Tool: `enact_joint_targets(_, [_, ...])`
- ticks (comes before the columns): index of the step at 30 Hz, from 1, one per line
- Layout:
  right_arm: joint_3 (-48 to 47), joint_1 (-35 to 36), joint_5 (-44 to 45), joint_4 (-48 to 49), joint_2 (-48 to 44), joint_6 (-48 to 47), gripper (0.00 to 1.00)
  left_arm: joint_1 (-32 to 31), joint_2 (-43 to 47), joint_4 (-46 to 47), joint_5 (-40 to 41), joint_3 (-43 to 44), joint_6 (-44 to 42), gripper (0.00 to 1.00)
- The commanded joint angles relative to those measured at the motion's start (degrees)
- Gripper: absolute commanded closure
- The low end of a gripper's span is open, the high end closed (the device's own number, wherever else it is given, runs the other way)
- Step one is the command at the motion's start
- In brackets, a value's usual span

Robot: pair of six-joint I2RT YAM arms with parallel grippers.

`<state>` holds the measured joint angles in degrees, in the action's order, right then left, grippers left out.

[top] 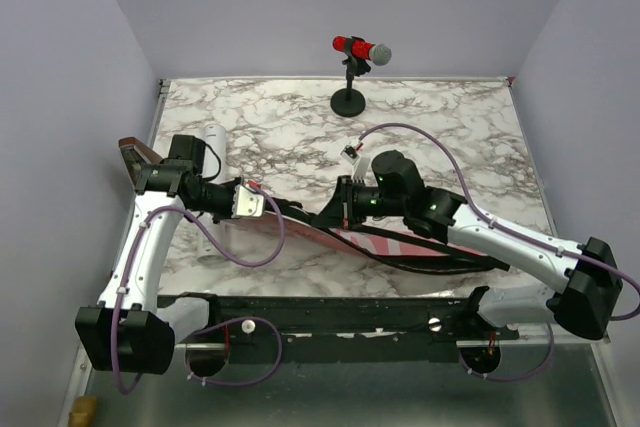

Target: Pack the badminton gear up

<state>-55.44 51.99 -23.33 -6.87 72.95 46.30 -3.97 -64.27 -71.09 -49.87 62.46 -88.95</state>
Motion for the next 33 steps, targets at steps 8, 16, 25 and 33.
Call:
enact_joint_targets(8, [-2.3, -3.64, 3.73, -15.53, -5.88, -7.28, 1.0, 1.77, 1.43, 2.01, 0.12, -0.58, -3.16, 1.0])
enact_joint_targets(16, [-0.46, -5.58, 8.21, -22.83, -11.5, -8.86, 1.0, 1.77, 2.57, 4.38, -0.85, -1.2, -2.2, 1.0])
enact_joint_targets(25, [0.77, -6.2, 12.79, -29.07, -17.93, -8.43, 1.0, 1.68, 1.78, 7.89, -0.67, -2.08, 0.7, 0.7])
enact_joint_targets(33, [3.23, -6.2, 8.04, -22.22, -15.56, -6.05, 0.99, -0.78, 3.27, 10.62, -1.54, -1.03, 4.83, 0.02])
